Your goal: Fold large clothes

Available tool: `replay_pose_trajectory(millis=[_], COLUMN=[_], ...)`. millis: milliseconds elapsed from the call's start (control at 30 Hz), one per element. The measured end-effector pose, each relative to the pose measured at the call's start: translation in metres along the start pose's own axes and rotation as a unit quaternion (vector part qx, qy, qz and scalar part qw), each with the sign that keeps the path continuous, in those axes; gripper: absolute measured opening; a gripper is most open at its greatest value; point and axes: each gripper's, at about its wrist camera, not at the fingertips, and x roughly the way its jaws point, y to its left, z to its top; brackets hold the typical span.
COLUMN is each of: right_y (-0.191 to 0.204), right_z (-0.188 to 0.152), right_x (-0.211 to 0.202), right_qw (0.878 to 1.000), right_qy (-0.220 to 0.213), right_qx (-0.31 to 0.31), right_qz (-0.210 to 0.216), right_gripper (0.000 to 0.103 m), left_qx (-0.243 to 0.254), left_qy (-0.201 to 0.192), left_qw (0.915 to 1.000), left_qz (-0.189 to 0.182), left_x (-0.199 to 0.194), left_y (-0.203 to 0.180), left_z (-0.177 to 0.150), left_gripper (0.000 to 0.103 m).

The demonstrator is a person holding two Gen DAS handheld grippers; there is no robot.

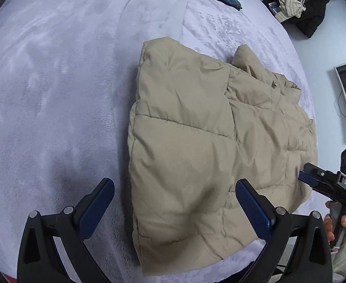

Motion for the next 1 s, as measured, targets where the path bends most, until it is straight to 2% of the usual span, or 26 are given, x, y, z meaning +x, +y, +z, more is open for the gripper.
replay_pose_trajectory(millis=[200, 300, 367, 633, 833, 900, 1000], right_y=[0.007, 0.005, 0.003, 0.003, 0.008, 0.011, 0.014], right_z=[0.008, 0.008, 0.009, 0.009, 0.011, 0.011, 0.011], right_x=[0.022, 0.029, 0.031, 0.035, 0.041, 0.043, 0.045], right_qw=[1.0, 0.999, 0.999, 0.999, 0.998, 0.998, 0.998], right_qy=[0.014, 0.02, 0.023, 0.028, 0.03, 0.032, 0.033], right_qx=[-0.005, -0.002, 0.0, -0.003, -0.006, -0.014, -0.022], right_qz=[-0.022, -0.028, -0.029, -0.043, -0.047, -0.053, -0.058], right_gripper=[0.079, 0.079, 0.079, 0.08, 0.088, 0.09, 0.09], left_qx=[0.035, 0.027, 0.017, 0.051, 0.079, 0.086, 0.117], left_qy=[0.041, 0.068, 0.085, 0.112, 0.123, 0.117, 0.084], left_qw=[0.9964, 0.9898, 0.9861, 0.9793, 0.9776, 0.9784, 0.9805], left_qz=[-0.065, -0.122, -0.142, -0.161, -0.151, -0.147, -0.133], left_x=[0.023, 0.036, 0.05, 0.07, 0.067, 0.058, 0.042], left_y=[0.006, 0.016, 0.02, -0.002, -0.014, -0.025, -0.05], left_z=[0.023, 0.031, 0.036, 0.039, 0.034, 0.033, 0.028], left_gripper=[0.103, 0.103, 0.103, 0.103, 0.103, 0.103, 0.103])
